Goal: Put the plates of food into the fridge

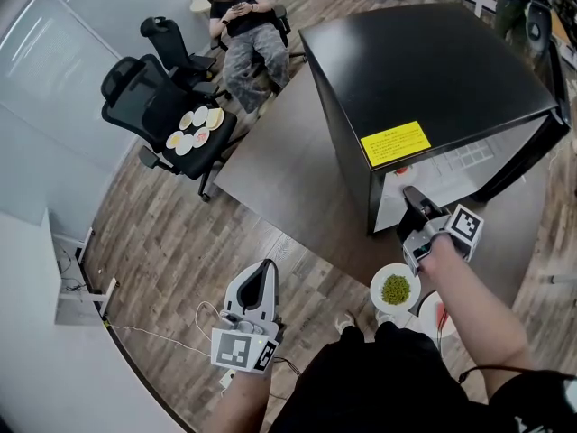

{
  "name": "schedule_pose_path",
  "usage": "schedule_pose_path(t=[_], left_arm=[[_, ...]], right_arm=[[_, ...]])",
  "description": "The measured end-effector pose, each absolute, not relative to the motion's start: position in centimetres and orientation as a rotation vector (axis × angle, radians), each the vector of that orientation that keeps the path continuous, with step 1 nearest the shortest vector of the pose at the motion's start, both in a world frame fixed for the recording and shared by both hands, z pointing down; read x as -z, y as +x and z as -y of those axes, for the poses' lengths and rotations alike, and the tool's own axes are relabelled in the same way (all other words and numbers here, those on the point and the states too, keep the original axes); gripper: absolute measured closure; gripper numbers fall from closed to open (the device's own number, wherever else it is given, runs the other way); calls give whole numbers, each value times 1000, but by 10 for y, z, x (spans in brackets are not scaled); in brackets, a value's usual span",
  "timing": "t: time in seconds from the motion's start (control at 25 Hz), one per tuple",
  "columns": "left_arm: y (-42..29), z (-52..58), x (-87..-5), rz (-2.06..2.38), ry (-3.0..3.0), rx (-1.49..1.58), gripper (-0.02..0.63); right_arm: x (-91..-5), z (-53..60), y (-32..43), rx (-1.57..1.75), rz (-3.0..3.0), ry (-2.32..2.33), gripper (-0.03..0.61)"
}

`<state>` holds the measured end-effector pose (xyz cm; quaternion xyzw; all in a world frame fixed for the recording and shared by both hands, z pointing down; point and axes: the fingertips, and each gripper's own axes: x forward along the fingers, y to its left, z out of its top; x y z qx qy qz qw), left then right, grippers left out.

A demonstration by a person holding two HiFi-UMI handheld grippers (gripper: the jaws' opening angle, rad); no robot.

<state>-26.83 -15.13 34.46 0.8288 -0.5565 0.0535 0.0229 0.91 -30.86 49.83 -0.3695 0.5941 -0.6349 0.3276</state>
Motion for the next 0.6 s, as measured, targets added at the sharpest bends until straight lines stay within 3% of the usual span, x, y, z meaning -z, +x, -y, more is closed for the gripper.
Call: schedule_pose_path(t=[0.12,0.24,0.4,0.6], left_arm=[[-266,150,-340,1730,2573,-169,609],[-265,146,-335,1745,2572,-170,609],[-262,137,-327,1774,2564,-176,609],[-252,122,-320,1812,2557,-171,609]], right_arm=[[-492,309,9,1618,-1652,-1001,554],[-484,310,8,1581,-1725,-1003,468],[-476,308,6,1575,-1766,-989,400],[-481,294,12,1575,-1795,-991,393]])
